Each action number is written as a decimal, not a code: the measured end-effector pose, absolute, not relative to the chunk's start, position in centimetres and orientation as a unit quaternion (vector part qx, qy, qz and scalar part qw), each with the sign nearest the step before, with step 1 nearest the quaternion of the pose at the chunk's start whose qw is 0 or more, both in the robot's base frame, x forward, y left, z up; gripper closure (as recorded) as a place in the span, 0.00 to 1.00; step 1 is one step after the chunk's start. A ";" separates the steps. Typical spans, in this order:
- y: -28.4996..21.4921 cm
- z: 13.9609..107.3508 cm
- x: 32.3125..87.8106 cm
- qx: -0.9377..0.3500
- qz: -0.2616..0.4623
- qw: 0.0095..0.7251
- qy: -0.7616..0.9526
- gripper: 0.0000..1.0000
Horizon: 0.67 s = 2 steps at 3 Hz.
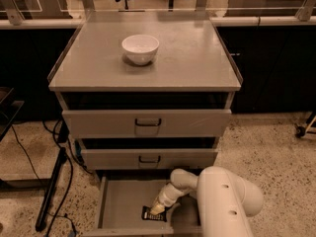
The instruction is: Pick rxbar chocolate from bottom drawer and place on counter
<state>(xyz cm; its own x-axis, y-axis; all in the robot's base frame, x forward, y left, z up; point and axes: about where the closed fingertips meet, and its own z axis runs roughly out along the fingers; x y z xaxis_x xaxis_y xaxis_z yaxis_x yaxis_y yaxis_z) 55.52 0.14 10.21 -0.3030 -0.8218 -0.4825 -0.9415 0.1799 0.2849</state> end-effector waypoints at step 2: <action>0.1 10.5 55.5 -0.580 0.272 0.110 0.760 1.00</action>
Offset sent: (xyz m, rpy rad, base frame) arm 0.0000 0.0000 0.0000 0.0000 0.0000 0.0000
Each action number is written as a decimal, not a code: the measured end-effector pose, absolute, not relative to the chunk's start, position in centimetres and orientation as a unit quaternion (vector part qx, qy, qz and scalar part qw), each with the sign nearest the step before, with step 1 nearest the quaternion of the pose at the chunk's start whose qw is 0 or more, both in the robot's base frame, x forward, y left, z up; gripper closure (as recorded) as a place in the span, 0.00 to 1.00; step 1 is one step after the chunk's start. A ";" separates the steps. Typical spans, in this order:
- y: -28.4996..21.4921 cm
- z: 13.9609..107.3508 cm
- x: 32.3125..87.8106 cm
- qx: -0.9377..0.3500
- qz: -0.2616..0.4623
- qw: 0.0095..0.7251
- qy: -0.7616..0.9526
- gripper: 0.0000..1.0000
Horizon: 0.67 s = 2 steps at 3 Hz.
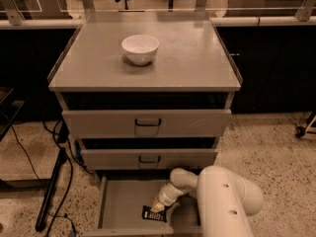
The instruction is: Pick rxbar chocolate from bottom drawer and place on counter
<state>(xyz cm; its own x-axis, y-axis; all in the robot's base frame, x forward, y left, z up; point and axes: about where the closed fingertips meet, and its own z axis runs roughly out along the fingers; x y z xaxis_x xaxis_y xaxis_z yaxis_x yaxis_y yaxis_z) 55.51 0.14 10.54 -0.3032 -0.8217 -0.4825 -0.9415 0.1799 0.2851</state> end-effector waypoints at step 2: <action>-0.8 16.8 53.6 -0.550 0.291 0.114 0.774 1.00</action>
Offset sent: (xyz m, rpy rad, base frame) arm -0.0290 -0.0217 0.1169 0.0439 0.0482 -0.0965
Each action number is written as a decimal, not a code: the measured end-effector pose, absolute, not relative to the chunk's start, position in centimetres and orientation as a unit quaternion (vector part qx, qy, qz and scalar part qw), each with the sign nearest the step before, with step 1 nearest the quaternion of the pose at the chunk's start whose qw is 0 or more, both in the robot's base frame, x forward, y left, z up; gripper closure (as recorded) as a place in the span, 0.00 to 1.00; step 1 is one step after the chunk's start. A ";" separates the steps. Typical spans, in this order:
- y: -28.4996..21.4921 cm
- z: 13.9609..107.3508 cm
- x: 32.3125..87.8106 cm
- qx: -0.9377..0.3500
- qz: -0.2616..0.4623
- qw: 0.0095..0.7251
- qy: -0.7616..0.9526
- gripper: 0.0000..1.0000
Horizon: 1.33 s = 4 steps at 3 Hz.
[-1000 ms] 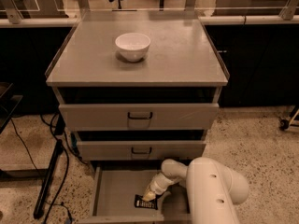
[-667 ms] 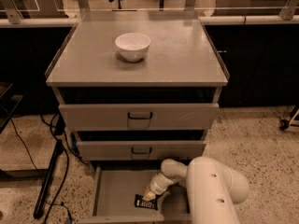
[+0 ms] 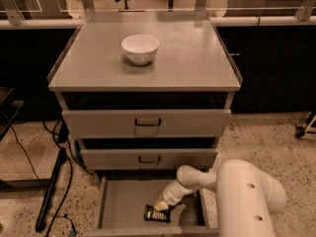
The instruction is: Pick rxbar chocolate from bottom drawer and place on counter
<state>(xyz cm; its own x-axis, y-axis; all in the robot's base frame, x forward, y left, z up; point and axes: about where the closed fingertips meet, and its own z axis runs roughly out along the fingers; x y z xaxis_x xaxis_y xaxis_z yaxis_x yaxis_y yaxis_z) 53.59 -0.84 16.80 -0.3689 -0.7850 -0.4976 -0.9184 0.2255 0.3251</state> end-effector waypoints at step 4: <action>-1.8 24.4 51.5 -0.546 0.295 0.079 0.780 1.00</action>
Offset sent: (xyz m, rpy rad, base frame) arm -0.0105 -0.0068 0.0303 0.0024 0.0071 -0.0257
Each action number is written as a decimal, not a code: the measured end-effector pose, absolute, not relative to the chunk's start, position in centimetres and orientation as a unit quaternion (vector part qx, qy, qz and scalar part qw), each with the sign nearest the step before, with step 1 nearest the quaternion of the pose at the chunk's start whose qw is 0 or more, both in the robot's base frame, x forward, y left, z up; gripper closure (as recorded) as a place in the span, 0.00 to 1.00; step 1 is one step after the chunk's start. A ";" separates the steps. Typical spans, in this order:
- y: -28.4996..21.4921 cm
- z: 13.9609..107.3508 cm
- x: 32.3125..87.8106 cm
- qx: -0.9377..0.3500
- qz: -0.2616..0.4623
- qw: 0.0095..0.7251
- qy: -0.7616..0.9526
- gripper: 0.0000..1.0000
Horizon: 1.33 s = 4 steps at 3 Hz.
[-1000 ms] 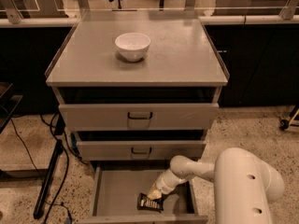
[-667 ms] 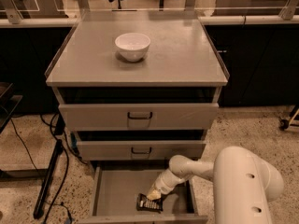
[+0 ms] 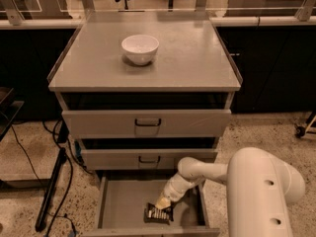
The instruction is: Pick rxbar chocolate from bottom drawer and place on counter
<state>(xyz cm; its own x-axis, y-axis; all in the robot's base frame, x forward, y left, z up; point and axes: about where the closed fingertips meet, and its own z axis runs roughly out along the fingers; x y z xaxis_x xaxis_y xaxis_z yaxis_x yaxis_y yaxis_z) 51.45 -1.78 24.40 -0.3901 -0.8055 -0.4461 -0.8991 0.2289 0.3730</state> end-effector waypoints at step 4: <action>-3.9 31.2 51.7 -0.537 0.272 0.061 0.797 1.00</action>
Offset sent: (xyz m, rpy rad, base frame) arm -0.0004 -0.0034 0.0362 -0.0186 -0.0026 0.0180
